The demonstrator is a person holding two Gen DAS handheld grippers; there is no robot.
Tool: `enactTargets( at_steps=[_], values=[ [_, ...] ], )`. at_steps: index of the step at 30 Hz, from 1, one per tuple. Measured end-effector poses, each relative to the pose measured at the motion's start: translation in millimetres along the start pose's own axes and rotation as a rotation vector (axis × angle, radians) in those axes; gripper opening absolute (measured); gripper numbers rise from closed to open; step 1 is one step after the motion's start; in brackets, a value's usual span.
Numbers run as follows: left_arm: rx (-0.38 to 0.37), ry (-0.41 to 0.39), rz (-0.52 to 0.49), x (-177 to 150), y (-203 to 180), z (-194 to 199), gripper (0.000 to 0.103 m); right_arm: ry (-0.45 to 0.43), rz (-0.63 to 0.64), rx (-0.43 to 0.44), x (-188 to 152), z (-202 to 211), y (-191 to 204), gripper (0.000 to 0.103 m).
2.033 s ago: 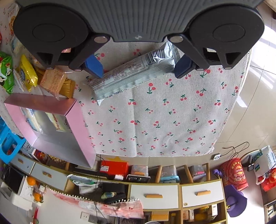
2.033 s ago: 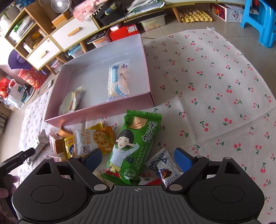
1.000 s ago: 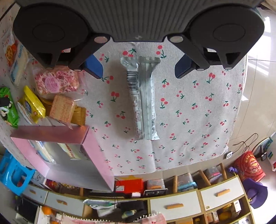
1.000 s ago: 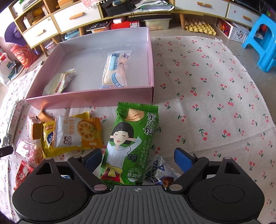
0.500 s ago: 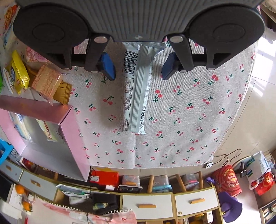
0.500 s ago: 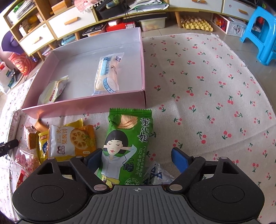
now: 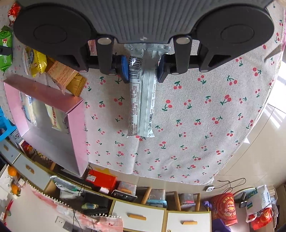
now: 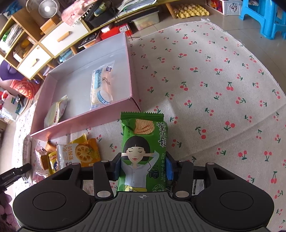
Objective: Organize snacks
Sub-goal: 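Grasp the green bag with the right gripper while the left carries the silver bar to the box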
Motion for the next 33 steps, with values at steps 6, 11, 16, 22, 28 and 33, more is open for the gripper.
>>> enactTargets(
  at_steps=[6, 11, 16, 22, 28, 33],
  values=[
    [-0.049, 0.012, 0.066, 4, 1, 5, 0.03, -0.024, -0.039, 0.044, 5, 14, -1, 0.045],
    [-0.088, -0.003, 0.111, 9, 0, 12, 0.03, -0.064, -0.078, 0.067, 13, 28, -5, 0.045],
    [-0.142, -0.048, 0.159, 17, -6, 26, 0.028, -0.118, -0.12, 0.094, 25, 45, -11, 0.045],
    [-0.191, -0.105, 0.198, 29, -20, 37, 0.028, -0.166, -0.177, 0.145, 40, 56, -11, 0.045],
    [-0.241, -0.159, 0.262, 40, -29, 49, 0.028, -0.186, -0.192, 0.179, 47, 54, -2, 0.045],
    [-0.291, -0.175, 0.248, 42, -57, 46, 0.028, -0.205, -0.171, 0.199, 49, 48, 9, 0.045]
  ],
)
Point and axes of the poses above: each gripper's, at about its wrist camera, not at the fingertips, and z roughly against the way its jaws point, y to its left, x to its top, the point moved 4 cm from there along -z, roughly the way its jaws point, and after that the axes turned 9 degrees about x, right-handed, at the moved point
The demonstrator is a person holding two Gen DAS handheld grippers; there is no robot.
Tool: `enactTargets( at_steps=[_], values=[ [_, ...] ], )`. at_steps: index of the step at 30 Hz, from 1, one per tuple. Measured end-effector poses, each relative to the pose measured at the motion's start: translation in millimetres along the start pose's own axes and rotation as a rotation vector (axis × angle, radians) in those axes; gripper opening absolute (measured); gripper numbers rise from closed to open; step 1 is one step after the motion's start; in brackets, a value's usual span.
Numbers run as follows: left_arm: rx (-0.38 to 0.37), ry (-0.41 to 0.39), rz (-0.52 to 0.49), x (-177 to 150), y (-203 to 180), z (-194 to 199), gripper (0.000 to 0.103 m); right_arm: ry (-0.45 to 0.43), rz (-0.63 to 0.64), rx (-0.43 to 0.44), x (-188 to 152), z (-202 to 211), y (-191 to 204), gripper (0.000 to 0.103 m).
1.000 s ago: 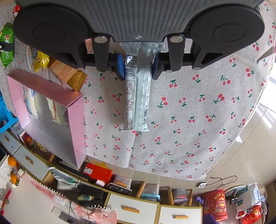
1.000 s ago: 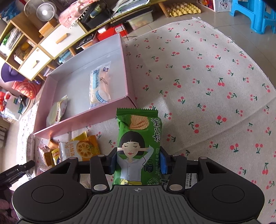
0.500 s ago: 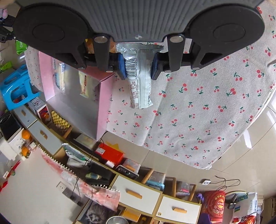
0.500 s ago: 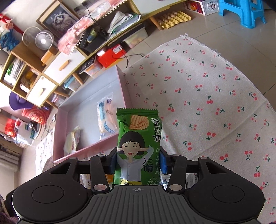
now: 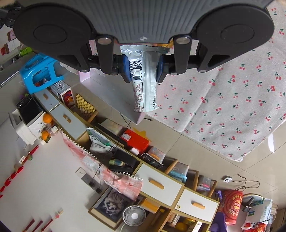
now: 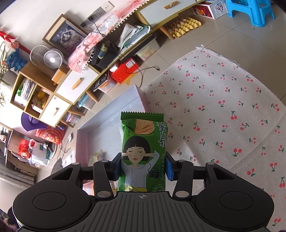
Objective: Organize snacks
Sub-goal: 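Grasp the green bag with the right gripper while the left carries the silver bar to the box, then lower the silver bar and green bag into the pink box, open both grippers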
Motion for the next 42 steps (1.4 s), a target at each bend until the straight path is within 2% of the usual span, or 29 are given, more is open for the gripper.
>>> enactTargets(
  at_steps=[7, 12, 16, 24, 37, 39, 42],
  values=[
    [-0.063, 0.016, -0.075, -24, -38, -29, 0.028, -0.004, -0.003, 0.049, -6, -11, 11, 0.045],
    [-0.047, 0.02, -0.185, -25, -64, -43, 0.028, 0.008, 0.023, 0.058, 2, -30, 25, 0.045],
    [-0.045, 0.026, -0.219, -23, -76, -56, 0.028, 0.01, 0.075, 0.059, 15, -50, 33, 0.046],
    [-0.025, 0.026, -0.279, -30, -85, -78, 0.028, 0.013, 0.188, 0.033, 30, -78, 35, 0.046],
    [0.011, 0.03, -0.349, -40, -86, -82, 0.029, 0.038, 0.266, 0.021, 23, -99, 32, 0.049],
    [0.018, 0.018, -0.344, -38, -88, -81, 0.034, 0.036, 0.248, 0.03, 25, -97, 31, 0.05],
    [0.014, 0.014, -0.347, -37, -90, -78, 0.044, 0.027, 0.224, 0.048, 27, -93, 31, 0.062]
  ],
)
Point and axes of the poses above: each gripper's, at about its wrist camera, not at the fingertips, and z roughly against the way its jaws point, y to its left, x to its top, the point moved 4 cm from there along -z, roughly the way its jaws point, and after that the axes turned 9 degrees about x, right-handed, at the moved point
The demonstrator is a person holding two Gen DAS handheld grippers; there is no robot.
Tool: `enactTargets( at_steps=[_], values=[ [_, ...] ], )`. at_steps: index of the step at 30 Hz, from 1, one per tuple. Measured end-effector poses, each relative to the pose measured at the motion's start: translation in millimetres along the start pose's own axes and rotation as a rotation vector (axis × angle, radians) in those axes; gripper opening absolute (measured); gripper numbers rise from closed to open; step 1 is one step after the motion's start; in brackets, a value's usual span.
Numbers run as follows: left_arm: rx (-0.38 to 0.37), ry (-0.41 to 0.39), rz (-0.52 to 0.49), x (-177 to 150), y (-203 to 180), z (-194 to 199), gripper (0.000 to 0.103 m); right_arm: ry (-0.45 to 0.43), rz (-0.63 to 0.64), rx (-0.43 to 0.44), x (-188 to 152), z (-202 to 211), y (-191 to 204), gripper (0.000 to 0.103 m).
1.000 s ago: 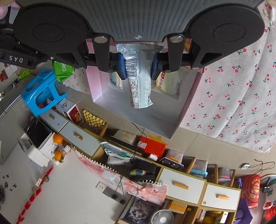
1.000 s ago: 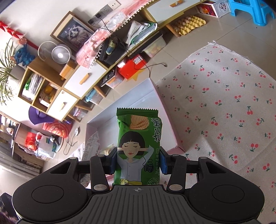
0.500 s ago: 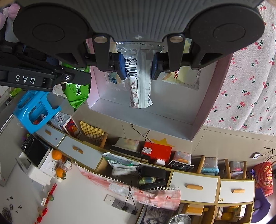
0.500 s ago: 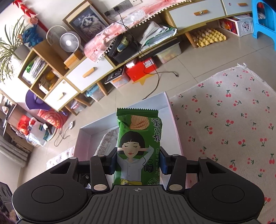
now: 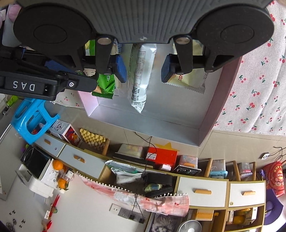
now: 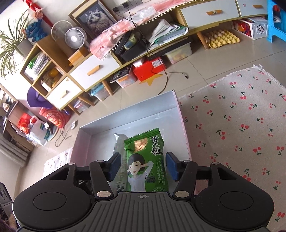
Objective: Organize snacks
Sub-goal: 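Lower the silver bar and green bag into the pink box, open both grippers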
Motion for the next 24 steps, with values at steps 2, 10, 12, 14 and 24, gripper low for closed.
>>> enactTargets(
  at_steps=[2, 10, 12, 14, 24],
  values=[
    [0.005, -0.005, -0.014, 0, -2, 4, 0.051, -0.003, 0.003, -0.007, 1, 3, 2, 0.066],
    [0.016, -0.028, -0.053, 1, -7, 21, 0.071, -0.026, 0.014, -0.023, 2, 26, 10, 0.077],
    [0.015, -0.031, -0.059, 0, -8, 27, 0.076, -0.031, 0.016, -0.027, 3, 34, 13, 0.079],
    [0.014, -0.037, -0.066, -1, -9, 34, 0.079, -0.032, 0.019, -0.033, 2, 41, 14, 0.08],
    [0.006, -0.024, -0.102, -15, -7, 63, 0.096, -0.008, 0.038, -0.054, -16, 78, 22, 0.084]
  ],
)
Point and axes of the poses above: each gripper's, at about its wrist camera, not at the fingertips, and z roughly against the way its jaws point, y to its left, x to its top, the point moved 4 cm from there along -z, roughly the way its jaws point, and after that the axes turned 9 degrees about x, right-handed, at the moved point
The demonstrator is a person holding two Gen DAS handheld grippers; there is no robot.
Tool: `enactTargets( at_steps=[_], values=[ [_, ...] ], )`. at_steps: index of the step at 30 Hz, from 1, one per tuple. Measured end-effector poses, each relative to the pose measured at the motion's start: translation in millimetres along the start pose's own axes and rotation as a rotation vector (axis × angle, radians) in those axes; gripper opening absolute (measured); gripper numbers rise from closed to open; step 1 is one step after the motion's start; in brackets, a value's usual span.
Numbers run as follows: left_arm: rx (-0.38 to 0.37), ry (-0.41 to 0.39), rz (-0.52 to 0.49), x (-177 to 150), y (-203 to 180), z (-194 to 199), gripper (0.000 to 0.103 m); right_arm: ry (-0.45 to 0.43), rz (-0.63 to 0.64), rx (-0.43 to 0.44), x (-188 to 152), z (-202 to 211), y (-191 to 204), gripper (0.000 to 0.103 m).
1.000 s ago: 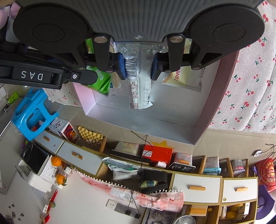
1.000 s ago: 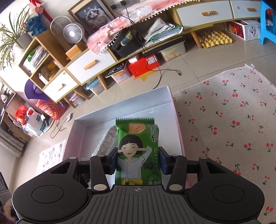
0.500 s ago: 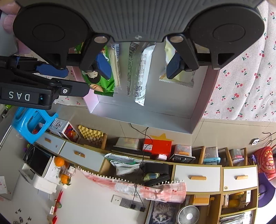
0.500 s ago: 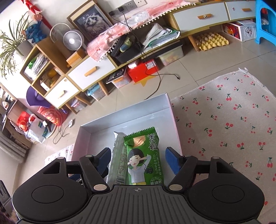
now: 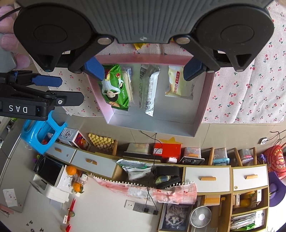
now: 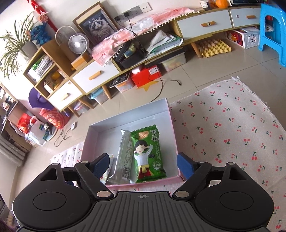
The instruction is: Organize snacks
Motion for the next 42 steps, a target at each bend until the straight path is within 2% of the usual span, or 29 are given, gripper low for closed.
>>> enactTargets(
  at_steps=[11, 15, 17, 20, 25, 29, 35, 40, 42],
  values=[
    [0.056, 0.012, -0.086, -21, 9, 31, 0.102, 0.11, 0.02, 0.001, -40, 25, 7, 0.086],
    [0.047, 0.021, -0.091, -32, 15, 38, 0.102, 0.135, 0.073, 0.007, -58, 33, 10, 0.087],
    [0.043, 0.017, -0.103, -39, 17, 42, 0.102, 0.13, 0.114, 0.007, -66, 37, 9, 0.093],
    [0.04, 0.032, -0.125, -46, 21, 45, 0.102, 0.155, 0.182, -0.033, -74, 39, 10, 0.093],
    [0.044, 0.031, -0.169, -57, 29, 50, 0.102, 0.179, 0.224, -0.013, -89, 45, 5, 0.093],
    [0.065, 0.005, -0.263, -71, 32, 50, 0.102, 0.203, 0.295, -0.06, -103, 45, 2, 0.093],
    [0.044, -0.04, -0.526, -95, 21, 46, 0.1, 0.305, 0.302, -0.132, -126, 36, -9, 0.093],
    [-0.023, 0.003, -0.595, -108, 13, 41, 0.097, 0.337, 0.292, -0.161, -133, 31, -14, 0.093],
    [-0.034, 0.016, -0.625, -113, 9, 39, 0.091, 0.349, 0.282, -0.16, -134, 29, -15, 0.093]
  ],
)
Point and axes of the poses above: each gripper's, at about its wrist camera, not at the fingertips, and z roughly against the way its jaws point, y to its left, x to its top, the point moved 4 cm from there along -z, roughly the way its jaws point, and after that the axes turned 9 degrees about x, right-handed, at the moved point
